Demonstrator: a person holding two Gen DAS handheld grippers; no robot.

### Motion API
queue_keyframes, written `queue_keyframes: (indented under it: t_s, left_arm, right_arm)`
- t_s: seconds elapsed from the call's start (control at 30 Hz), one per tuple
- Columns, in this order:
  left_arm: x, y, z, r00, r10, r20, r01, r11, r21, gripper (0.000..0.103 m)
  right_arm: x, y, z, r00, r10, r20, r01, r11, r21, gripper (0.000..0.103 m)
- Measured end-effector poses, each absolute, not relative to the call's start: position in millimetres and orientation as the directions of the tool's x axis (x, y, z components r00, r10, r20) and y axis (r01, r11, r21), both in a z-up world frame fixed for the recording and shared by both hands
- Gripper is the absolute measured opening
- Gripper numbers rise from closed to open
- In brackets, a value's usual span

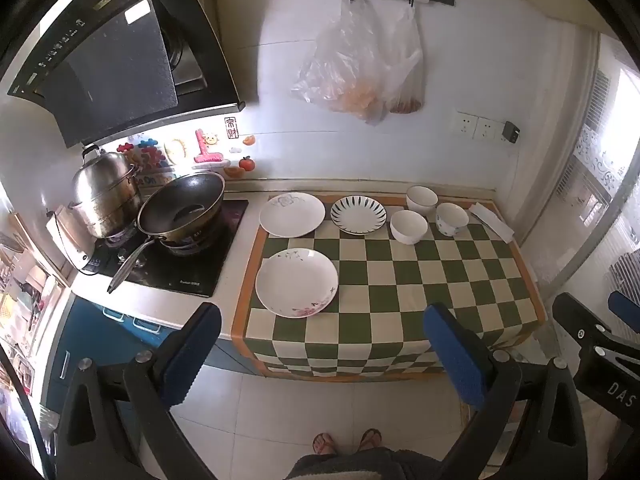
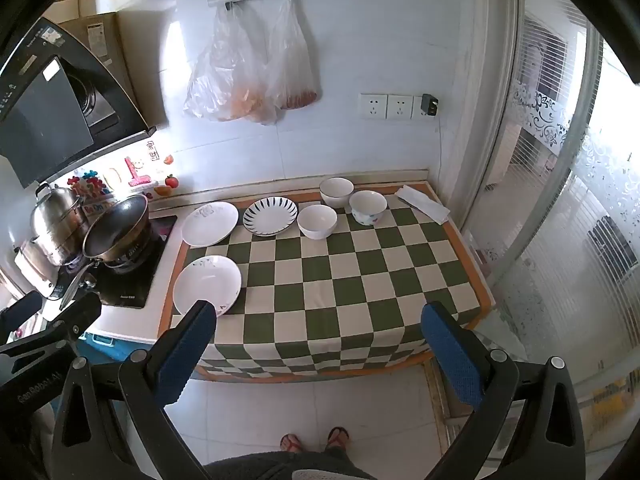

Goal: Organize plates and bowls

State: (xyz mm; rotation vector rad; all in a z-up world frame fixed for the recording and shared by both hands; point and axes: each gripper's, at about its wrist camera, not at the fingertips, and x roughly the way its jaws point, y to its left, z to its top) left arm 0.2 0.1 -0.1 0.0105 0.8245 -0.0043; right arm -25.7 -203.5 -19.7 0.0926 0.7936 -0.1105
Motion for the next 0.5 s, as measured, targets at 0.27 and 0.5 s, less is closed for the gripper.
queue_keyframes:
  t_s: [0.27,0.5]
  left_arm:
    - [-0.5,-0.1,0.5,0.682,0.001,-0.731,0.007,1.0,0.009,0.103]
    - [-1.1,-0.4,1.2,0.683,0.002,-0.731,0.008,1.0,0.01,0.103]
  right_arm:
    - [-26.5,-201.3,-19.0,0.698,-0.069,-0.713,0.133,0.991,0.035,0.103]
    - [-26.1,-198.8,-17.0,0.696,-0.076,-0.714,0.135,0.991,0.026,0.103]
